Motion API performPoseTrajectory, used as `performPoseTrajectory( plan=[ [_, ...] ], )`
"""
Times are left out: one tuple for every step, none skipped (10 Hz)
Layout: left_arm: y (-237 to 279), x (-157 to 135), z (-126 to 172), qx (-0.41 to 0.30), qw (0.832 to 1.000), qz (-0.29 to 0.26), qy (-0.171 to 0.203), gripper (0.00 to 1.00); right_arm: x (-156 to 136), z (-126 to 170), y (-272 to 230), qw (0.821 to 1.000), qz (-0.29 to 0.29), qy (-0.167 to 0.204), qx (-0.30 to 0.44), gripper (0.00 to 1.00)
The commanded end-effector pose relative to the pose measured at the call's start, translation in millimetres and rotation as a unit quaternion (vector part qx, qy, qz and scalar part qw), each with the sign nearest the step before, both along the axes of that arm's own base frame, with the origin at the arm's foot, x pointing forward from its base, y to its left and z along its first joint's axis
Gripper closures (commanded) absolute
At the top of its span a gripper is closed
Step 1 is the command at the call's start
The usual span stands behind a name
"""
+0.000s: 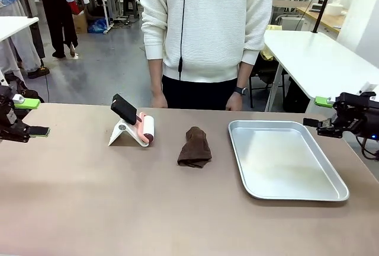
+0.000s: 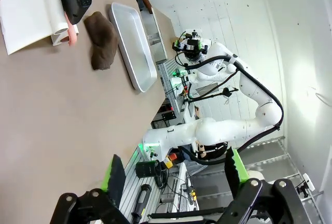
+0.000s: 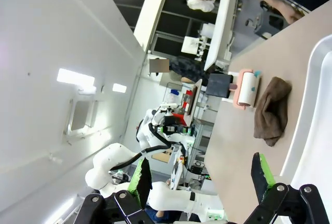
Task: Clean the surface of the table.
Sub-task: Return the Lint Roller and towel to their original positions.
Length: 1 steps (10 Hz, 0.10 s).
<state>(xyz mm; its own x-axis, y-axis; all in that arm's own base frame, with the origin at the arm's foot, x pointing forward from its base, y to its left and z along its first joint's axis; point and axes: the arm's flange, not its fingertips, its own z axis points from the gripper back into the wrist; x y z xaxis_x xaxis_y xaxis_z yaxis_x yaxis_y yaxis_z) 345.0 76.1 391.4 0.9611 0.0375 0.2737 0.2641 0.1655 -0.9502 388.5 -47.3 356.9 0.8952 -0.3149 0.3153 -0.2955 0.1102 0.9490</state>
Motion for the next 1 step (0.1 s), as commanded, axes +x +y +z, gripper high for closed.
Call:
performPoseTrajectory(
  plan=[
    [-1.7,-3.9,1.2,-0.008,1.0,0.0,-0.007,0.0,-1.9,2.3,-2.1,1.0,0.006,-0.003,0.003,0.0]
  ],
)
